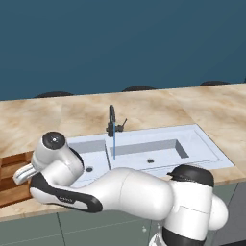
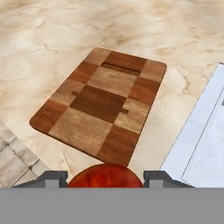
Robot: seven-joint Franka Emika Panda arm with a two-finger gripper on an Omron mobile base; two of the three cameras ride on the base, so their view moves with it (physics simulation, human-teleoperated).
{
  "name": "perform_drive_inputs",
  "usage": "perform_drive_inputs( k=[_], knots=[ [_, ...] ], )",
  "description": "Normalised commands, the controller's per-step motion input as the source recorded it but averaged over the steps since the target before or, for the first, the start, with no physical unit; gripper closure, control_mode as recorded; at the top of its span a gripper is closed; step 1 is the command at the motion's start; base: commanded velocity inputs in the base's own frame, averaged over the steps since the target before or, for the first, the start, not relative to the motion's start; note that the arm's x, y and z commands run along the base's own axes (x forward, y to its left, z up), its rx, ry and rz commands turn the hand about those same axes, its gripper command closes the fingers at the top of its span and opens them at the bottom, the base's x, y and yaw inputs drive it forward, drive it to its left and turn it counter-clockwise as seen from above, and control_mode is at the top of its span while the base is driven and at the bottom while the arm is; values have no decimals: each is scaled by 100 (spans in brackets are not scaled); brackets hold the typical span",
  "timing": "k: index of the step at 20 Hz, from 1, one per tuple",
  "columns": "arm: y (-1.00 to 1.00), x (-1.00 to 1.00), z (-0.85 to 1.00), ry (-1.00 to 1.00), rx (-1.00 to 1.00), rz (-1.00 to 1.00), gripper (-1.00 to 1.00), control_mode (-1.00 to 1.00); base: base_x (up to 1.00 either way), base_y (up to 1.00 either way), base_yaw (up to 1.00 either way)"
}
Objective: Pick the apple from the sink and place it on the cutting board to airdry. Then turn off the sink faucet.
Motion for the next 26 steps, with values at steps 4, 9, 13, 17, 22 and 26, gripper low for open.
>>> perform_drive_inputs(
  k=[4,9,13,17,22,26],
  knots=[
    [6,1,-12,1,0,0,100,-100,0,0,0],
    [3,4,-14,1,0,0,100,-100,0,0,0],
    [0,9,-16,1,0,0,100,-100,0,0,0],
    [0,10,-16,1,0,0,100,-100,0,0,0],
    [2,10,-13,2,0,0,100,-100,0,0,0],
    [7,11,-10,1,0,0,100,-100,0,0,0]
  ],
)
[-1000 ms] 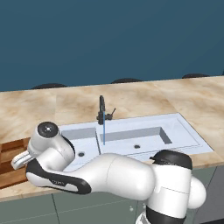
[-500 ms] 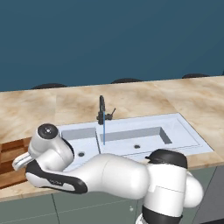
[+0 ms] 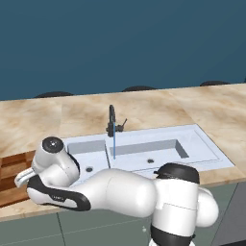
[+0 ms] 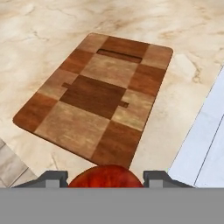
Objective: Pick the apple from the sink and place it on the cutting board to airdry. Then turn off the sink faucet.
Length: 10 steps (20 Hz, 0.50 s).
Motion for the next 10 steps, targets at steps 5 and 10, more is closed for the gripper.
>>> perform_drive_inputs(
  k=[5,10],
  knots=[
    [16,14,-9,2,0,0,100,-100,0,0,0],
    [16,14,-10,3,0,0,100,-100,0,0,0]
  ],
)
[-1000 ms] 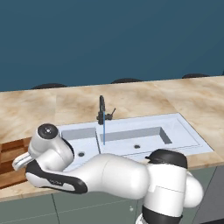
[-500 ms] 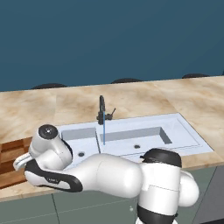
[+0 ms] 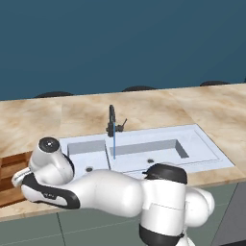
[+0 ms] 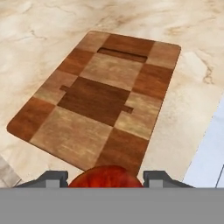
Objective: Pick the apple from the sink and place it on the cutting board to airdry. Then turn off the sink faucet.
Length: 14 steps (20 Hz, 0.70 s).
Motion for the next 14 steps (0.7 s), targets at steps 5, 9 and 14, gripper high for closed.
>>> perform_drive_inputs(
  k=[5,9,14],
  knots=[
    [14,14,-16,4,0,0,100,-100,0,0,0],
    [15,15,-20,5,0,-1,100,-100,0,0,0],
    [17,17,-21,5,0,-1,100,-100,0,0,0]
  ],
)
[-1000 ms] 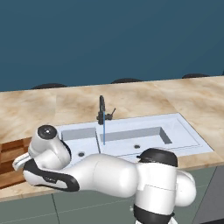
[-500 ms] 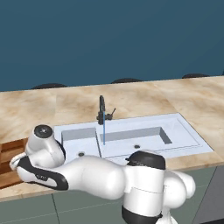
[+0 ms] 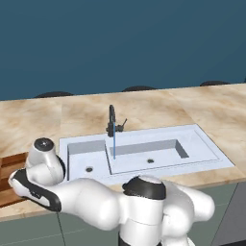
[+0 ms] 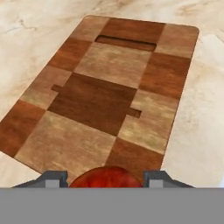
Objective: Pick the apple from the sink and place it on the cutting board to airdry. Then turn off the sink faucet.
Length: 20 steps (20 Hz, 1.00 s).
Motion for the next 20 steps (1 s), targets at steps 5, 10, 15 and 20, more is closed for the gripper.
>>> perform_drive_inputs(
  k=[5,10,15,20],
  knots=[
    [26,18,-22,4,0,-1,100,-100,0,0,0],
    [28,22,-23,4,0,-1,100,-100,0,0,0],
    [22,23,-21,4,0,-1,-100,-100,0,0,0],
    [11,26,-10,4,0,-1,-100,-100,0,0,0]
  ],
)
